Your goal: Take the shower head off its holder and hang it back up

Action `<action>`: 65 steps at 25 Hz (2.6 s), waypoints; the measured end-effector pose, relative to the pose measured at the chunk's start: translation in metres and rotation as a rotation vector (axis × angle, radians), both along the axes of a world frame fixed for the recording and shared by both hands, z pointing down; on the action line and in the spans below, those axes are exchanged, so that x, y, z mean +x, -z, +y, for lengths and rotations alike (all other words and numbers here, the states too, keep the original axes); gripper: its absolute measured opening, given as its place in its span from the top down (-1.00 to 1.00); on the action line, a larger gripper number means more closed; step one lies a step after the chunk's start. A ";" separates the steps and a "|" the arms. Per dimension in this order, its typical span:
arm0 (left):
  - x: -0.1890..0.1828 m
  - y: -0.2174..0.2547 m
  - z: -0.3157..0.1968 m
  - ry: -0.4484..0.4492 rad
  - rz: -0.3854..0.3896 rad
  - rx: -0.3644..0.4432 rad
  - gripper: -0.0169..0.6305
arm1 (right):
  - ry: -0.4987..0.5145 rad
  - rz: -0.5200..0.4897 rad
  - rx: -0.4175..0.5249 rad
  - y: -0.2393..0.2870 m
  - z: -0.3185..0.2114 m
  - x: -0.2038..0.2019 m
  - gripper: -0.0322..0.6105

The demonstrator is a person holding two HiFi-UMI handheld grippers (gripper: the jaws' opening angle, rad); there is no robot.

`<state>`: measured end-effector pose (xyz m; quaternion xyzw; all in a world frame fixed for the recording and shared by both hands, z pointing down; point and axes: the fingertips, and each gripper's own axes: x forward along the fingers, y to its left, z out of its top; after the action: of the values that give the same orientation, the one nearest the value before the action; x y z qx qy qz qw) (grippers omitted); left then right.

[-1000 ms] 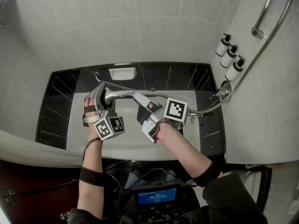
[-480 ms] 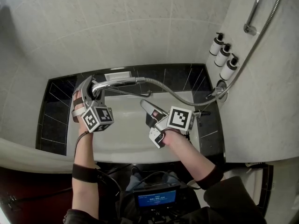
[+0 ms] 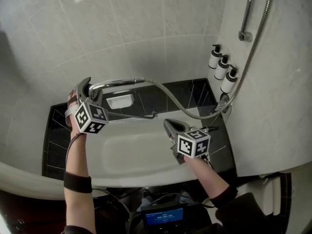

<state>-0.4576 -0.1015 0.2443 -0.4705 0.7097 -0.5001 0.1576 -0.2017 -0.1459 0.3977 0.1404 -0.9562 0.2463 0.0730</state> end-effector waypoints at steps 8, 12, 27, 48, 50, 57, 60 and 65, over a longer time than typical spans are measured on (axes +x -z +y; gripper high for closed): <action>-0.006 0.078 -0.047 -0.065 -0.027 -0.042 0.14 | -0.085 0.149 0.179 -0.019 -0.031 0.045 0.85; -0.001 0.122 -0.068 -0.091 -0.072 -0.049 0.14 | -0.105 0.172 0.220 -0.014 -0.038 0.059 0.85; 0.045 0.303 -0.161 -0.161 -0.233 -0.049 0.14 | -0.164 0.193 0.245 -0.011 -0.057 0.110 0.85; 0.163 0.521 -0.253 -0.184 -0.421 -0.062 0.14 | -0.262 0.205 0.264 0.001 -0.105 0.172 0.85; 0.179 0.538 -0.251 -0.166 -0.456 -0.046 0.14 | -0.264 0.226 0.269 -0.002 -0.109 0.177 0.85; 0.214 0.566 -0.270 -0.162 -0.504 -0.071 0.14 | -0.254 0.288 0.323 -0.002 -0.120 0.186 0.85; 0.235 0.578 -0.276 -0.161 -0.542 -0.068 0.14 | -0.251 0.292 0.326 -0.004 -0.121 0.188 0.85; 0.256 0.584 -0.293 -0.172 -0.575 -0.089 0.14 | -0.258 0.286 0.310 -0.009 -0.122 0.195 0.85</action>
<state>-0.2015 -0.3949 -0.3399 -0.3744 0.5711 -0.6281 0.3730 -0.0065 -0.2682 0.4064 0.3041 -0.9367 0.0819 0.1530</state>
